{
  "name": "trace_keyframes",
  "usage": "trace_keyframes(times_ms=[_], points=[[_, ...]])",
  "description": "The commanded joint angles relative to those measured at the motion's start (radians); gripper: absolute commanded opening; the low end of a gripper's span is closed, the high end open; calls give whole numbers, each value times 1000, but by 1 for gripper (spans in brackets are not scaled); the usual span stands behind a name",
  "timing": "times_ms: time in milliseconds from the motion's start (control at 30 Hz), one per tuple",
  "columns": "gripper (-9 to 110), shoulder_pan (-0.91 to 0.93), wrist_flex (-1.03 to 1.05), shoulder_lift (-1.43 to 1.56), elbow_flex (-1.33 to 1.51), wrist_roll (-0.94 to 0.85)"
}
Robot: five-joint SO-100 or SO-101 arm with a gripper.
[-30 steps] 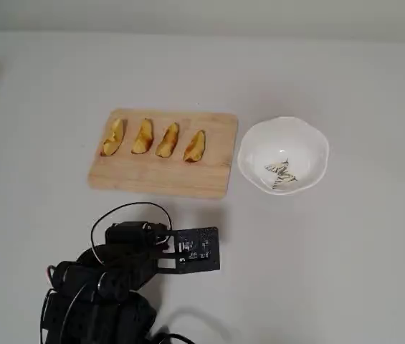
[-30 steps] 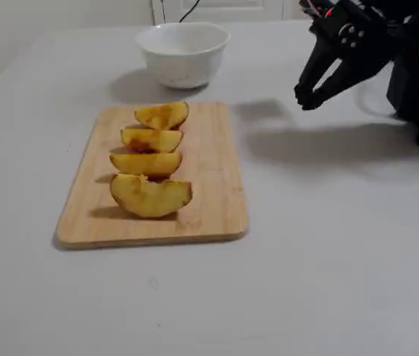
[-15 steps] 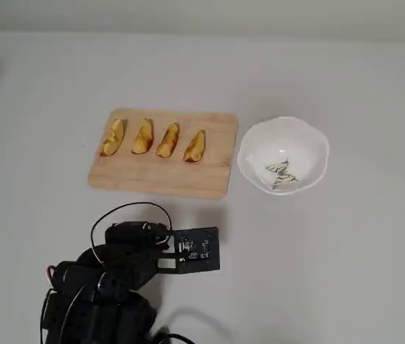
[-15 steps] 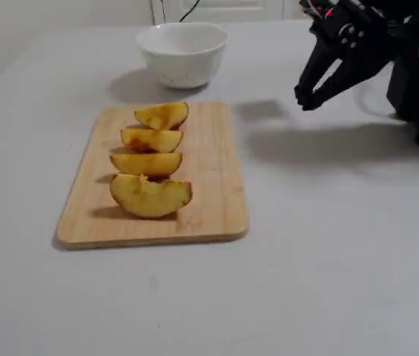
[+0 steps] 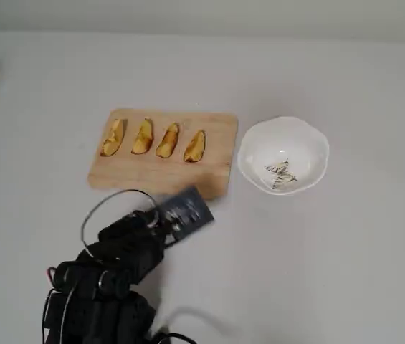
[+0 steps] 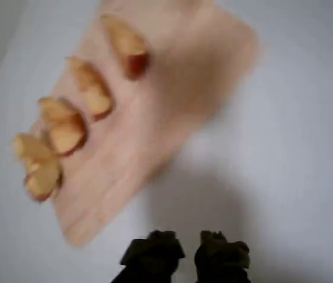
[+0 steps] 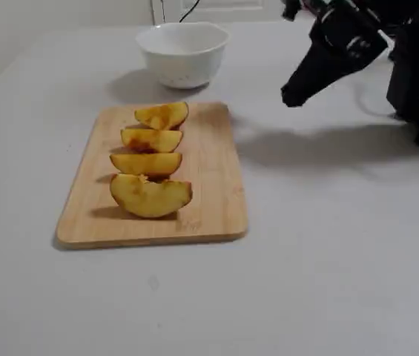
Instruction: Pick up the leftmost apple slice from the cutting board and place it into the bowl
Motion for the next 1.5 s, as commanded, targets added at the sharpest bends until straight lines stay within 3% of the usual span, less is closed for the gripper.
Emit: trace_keyframes(times_ms=[0,333,700,1467], points=[[11,-66,-63,-210,-229,-120],[19,-216,-55,-1006,-931,-169],[25,-370,-66,-1545,-1310,-109],[25,-354,-72,-2089,-1735,-89]])
